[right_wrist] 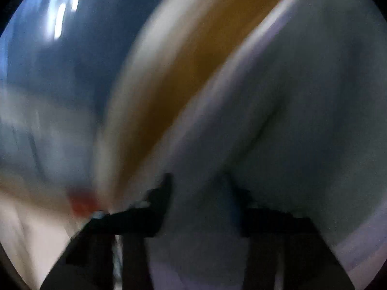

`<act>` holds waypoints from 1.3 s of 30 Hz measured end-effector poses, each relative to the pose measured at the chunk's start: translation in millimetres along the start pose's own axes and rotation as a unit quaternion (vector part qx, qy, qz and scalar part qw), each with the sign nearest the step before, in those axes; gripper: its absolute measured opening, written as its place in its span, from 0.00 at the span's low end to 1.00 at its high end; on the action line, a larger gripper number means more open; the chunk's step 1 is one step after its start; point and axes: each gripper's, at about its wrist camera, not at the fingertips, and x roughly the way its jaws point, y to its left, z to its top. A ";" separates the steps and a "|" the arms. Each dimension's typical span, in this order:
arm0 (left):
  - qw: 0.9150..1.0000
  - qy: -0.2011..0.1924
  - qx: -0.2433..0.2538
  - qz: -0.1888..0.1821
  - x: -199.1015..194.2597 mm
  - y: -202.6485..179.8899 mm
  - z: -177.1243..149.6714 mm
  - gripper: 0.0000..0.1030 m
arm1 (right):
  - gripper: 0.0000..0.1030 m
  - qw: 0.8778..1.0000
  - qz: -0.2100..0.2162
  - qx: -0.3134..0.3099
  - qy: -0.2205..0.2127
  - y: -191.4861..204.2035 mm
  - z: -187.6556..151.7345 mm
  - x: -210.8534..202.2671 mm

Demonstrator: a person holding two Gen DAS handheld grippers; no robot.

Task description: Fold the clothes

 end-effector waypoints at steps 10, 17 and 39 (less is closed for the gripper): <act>0.966 0.111 0.229 0.036 117.0 -70.3 -56.5 0.31 | 0.19 0.958 -0.107 -0.261 0.047 111.5 -20.6 86.5; 0.969 0.136 0.206 0.026 100.4 -61.3 -71.9 0.31 | 0.19 0.970 -0.115 -0.214 -0.003 111.1 46.8 81.6; 0.981 -0.003 -0.150 0.121 7.0 133.0 126.1 0.31 | 0.07 0.941 -0.249 0.146 -0.176 -220.0 -8.7 -195.6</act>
